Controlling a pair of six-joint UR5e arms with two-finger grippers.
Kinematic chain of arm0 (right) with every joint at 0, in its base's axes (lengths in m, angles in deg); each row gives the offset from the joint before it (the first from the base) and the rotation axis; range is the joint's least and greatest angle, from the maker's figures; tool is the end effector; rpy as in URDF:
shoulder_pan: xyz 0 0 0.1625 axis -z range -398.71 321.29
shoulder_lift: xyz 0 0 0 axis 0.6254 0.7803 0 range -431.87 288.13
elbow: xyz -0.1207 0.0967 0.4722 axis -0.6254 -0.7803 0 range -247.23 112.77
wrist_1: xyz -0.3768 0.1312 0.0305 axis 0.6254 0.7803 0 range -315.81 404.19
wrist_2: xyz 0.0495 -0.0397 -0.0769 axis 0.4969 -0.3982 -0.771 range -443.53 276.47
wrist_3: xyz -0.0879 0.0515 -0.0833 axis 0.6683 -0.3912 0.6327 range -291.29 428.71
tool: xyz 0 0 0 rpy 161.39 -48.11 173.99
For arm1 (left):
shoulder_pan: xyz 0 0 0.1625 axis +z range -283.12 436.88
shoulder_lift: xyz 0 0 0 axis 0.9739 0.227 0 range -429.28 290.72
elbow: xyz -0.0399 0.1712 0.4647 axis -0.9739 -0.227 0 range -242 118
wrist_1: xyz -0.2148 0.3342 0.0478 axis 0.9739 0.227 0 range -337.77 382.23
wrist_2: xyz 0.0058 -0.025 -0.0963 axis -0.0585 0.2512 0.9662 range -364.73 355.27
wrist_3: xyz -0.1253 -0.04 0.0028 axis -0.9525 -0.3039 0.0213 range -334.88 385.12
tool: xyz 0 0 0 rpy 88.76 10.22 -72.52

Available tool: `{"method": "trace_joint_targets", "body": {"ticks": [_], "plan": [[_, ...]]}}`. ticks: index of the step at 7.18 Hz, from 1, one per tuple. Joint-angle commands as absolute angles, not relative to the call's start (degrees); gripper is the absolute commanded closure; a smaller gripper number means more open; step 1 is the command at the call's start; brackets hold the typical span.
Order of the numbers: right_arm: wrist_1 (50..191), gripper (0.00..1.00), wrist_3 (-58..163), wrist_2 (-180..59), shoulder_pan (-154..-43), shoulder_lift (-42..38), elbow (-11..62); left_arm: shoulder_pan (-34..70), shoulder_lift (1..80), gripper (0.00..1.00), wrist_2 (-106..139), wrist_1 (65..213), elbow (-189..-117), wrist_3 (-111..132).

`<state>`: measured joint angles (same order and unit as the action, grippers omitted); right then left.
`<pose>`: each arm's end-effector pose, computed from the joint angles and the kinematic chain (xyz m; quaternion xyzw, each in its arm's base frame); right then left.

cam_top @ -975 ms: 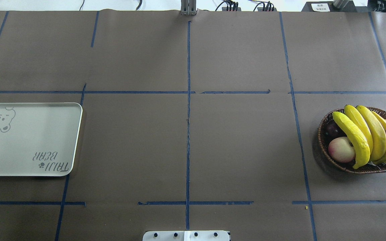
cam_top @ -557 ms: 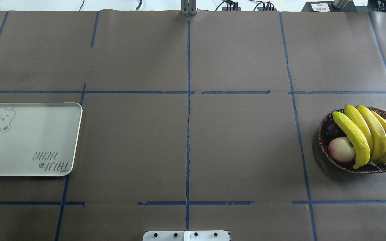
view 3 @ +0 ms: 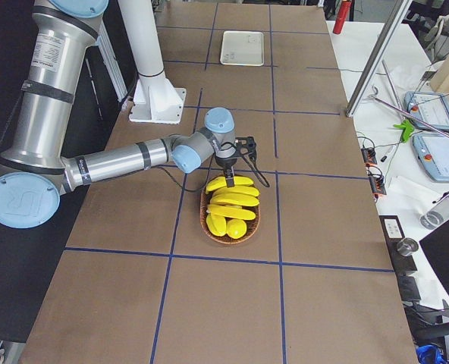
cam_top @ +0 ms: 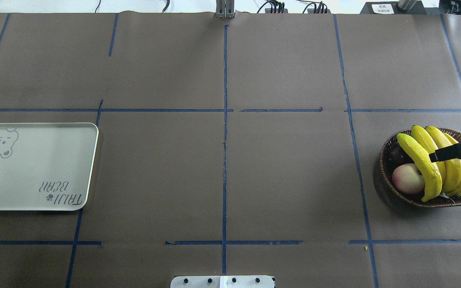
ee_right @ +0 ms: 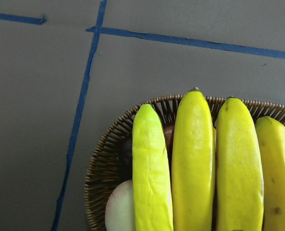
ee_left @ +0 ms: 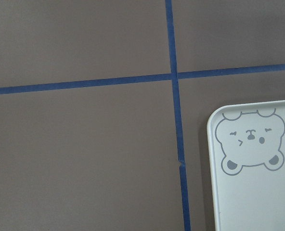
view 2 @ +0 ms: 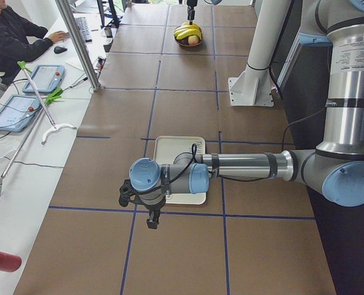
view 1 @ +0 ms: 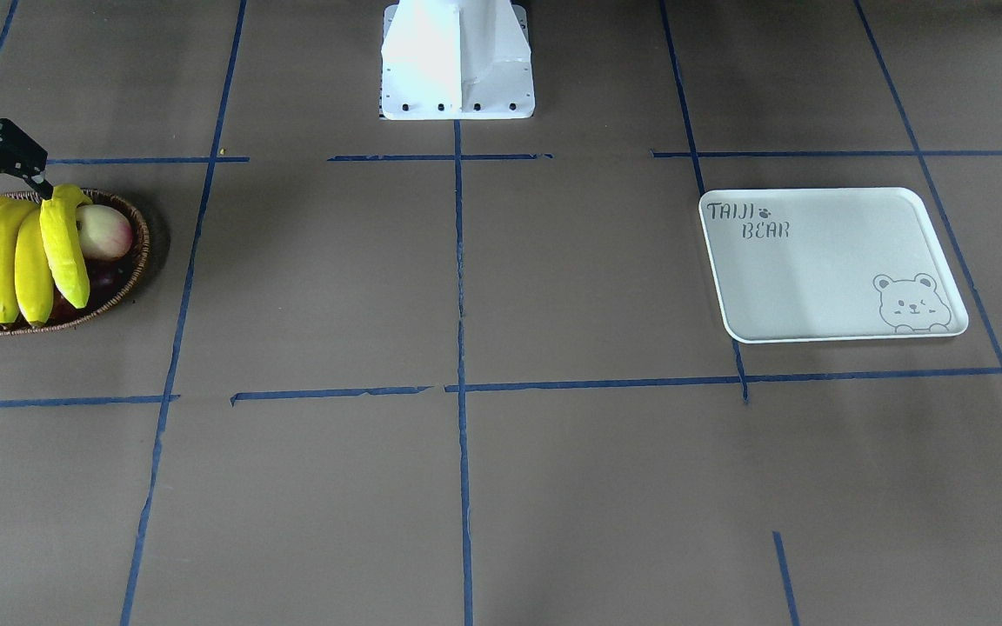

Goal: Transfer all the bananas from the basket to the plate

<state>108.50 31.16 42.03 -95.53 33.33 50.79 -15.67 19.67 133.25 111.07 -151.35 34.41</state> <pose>-0.1618 -0.3511 0.5799 0.0892 -0.4169 -0.0664 0.9021 -0.0562 -0.4611 0.7633 0.0193 0.4067 0.0436 0.9123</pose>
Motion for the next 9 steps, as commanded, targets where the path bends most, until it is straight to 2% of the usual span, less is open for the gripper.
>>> {"method": "trace_joint_targets", "body": {"ticks": [1, 6, 7, 8, 9], "plan": [[108.52, 0.15, 31.1, 40.31, -92.07, 33.43, 50.46, -15.67, 19.67, 0.0, 133.25, 111.08, -151.38, 34.44], [109.14, 0.19, 31.1, 37.93, -88.54, 33.43, 48.43, -15.67, 19.76, 0.0, 133.34, 112.05, -150.94, 34.53], [109.14, 0.23, 31.1, 37.93, -88.46, 33.43, 48.34, -15.67, 19.93, 0.0, 133.34, 112.05, -150.94, 34.53], [109.14, 0.36, 31.1, 37.93, -88.54, 33.43, 48.34, -15.58, 20.11, 0.0, 133.34, 112.05, -150.68, 34.53], [109.14, 0.58, 31.1, 38.02, -88.54, 33.34, 48.34, -15.67, 20.28, 0.0, 133.34, 112.05, -150.68, 34.53]]}}
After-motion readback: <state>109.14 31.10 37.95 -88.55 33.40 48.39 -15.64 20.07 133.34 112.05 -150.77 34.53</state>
